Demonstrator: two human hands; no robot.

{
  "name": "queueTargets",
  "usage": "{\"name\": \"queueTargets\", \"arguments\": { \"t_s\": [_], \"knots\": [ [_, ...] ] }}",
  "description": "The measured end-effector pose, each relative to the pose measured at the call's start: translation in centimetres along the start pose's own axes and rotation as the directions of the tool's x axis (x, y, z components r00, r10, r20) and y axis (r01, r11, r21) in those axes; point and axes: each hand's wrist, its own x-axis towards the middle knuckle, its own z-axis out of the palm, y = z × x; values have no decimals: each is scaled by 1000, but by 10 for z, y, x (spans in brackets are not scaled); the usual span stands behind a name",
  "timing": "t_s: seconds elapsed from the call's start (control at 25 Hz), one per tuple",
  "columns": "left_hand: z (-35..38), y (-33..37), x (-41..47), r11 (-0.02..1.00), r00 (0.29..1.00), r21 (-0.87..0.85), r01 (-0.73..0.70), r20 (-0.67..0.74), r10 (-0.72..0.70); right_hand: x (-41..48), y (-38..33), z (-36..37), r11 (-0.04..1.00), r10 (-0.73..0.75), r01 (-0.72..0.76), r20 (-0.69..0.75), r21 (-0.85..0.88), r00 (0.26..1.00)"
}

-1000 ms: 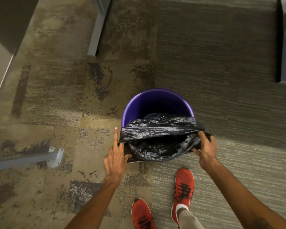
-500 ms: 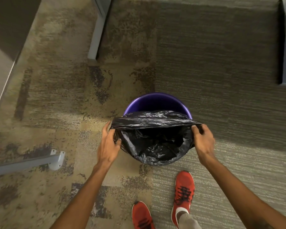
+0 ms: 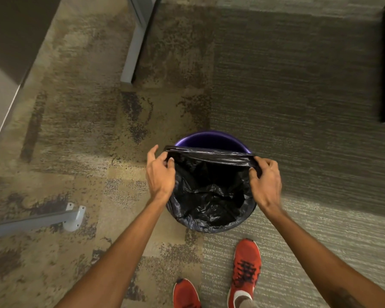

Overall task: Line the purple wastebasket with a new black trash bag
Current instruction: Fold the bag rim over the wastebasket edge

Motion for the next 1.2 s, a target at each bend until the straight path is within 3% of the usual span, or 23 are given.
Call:
{"name": "queueTargets", "arguments": {
  "t_s": [0.24,0.44,0.6,0.68,0.76,0.84,0.96,1.2],
  "knots": [
    [20,8,11,944,974,249,-218,122,192,26,-2,4,991,-111,117,98,-62,989],
    [32,18,16,902,973,375,-212,162,162,46,-7,7,987,-148,156,165,-35,975],
    [38,21,14,900,980,401,-172,161,115,63,-11,7,986,-66,17,292,168,954],
    [37,23,16,903,982,396,-169,146,120,72,-12,6,900,28,-148,285,410,958],
    [36,23,21,894,981,411,-178,145,129,82,-15,7,888,108,-200,235,415,966],
    [36,23,24,902,984,401,-158,138,111,92,-18,10,959,77,-116,156,259,985],
    [38,21,19,931,988,343,-124,133,83,98,-31,16,973,-26,-10,153,229,988],
    [35,17,20,936,984,322,-143,148,99,94,-34,31,922,-383,387,231,32,894]
  ]
}}
